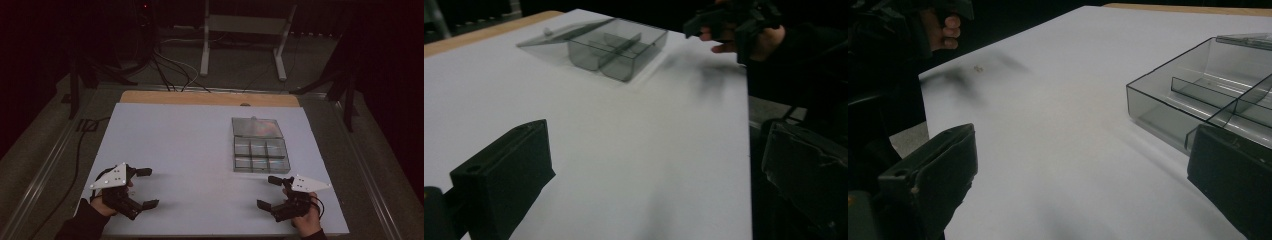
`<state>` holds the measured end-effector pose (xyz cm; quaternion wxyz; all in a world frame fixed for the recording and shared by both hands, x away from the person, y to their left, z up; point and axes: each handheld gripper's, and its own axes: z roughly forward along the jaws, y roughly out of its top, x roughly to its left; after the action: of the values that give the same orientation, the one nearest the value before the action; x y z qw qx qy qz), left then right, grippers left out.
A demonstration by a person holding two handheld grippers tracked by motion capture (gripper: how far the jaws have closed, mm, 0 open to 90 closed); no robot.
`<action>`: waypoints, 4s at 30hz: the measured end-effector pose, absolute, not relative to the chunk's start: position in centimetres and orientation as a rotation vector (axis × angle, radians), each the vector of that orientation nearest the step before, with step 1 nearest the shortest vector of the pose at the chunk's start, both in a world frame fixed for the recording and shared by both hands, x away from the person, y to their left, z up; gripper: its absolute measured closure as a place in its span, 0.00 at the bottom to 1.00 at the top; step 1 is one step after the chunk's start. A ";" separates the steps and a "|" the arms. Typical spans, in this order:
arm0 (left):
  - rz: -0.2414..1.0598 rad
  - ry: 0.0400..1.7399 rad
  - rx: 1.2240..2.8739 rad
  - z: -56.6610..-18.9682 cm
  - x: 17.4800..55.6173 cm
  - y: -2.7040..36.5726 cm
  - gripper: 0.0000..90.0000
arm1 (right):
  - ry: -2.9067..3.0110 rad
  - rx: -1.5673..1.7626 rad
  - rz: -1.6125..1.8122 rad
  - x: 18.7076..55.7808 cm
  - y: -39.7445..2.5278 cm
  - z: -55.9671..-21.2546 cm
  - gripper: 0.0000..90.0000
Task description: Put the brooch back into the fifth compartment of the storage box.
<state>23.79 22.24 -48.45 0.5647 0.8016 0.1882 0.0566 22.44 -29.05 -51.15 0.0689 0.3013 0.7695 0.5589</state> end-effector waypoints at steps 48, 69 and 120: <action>0.068 0.625 2.035 -53.2 25.7 30.0 0.07 | 2.300 0.929 1.702 22.5 -29.3 -51.1 0.00; 0.131 0.593 2.200 -54.4 25.8 29.9 0.52 | 2.304 0.930 1.702 22.6 -29.3 -51.1 0.00; 0.111 0.529 2.231 -52.6 26.9 27.4 0.97 | 2.306 0.938 1.692 22.5 -29.4 -51.1 0.00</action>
<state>26.91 27.41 -52.59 0.4106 0.8861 0.2103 0.0442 22.51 -29.40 -51.14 0.0657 0.3109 0.7644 0.5610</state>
